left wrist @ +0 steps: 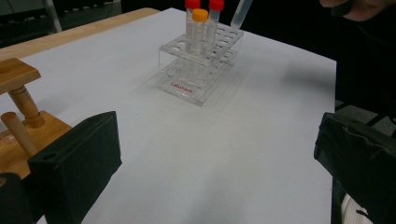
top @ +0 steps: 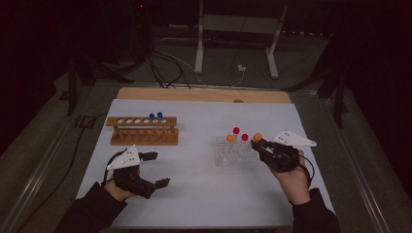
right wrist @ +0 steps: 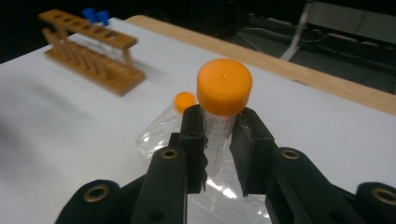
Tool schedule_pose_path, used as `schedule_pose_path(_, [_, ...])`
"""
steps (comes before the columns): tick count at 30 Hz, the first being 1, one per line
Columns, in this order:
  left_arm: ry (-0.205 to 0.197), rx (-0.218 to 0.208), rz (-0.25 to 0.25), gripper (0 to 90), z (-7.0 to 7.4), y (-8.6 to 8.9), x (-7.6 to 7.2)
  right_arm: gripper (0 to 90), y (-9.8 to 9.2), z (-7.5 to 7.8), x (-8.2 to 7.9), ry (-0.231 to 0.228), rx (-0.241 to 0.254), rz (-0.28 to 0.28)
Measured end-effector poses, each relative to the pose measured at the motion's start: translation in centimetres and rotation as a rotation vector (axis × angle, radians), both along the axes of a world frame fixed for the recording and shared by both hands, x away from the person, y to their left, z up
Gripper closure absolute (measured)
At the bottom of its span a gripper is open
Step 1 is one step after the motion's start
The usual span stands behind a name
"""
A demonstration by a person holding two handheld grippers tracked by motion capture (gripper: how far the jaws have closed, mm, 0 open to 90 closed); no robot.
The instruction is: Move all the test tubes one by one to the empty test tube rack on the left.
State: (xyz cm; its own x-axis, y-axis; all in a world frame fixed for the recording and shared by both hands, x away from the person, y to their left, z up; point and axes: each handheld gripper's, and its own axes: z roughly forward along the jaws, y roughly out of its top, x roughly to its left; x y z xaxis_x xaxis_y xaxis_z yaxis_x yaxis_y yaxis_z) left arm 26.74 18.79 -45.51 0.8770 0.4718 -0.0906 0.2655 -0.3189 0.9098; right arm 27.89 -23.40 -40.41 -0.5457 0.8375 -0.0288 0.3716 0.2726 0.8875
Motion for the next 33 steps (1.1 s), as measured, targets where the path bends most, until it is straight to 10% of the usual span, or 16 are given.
schedule_pose_path(33, [-0.014,0.007,-0.135,4.0,1.3,-4.6,0.4,75.0,10.3,-4.6,-2.1,0.123,-0.102,0.333])
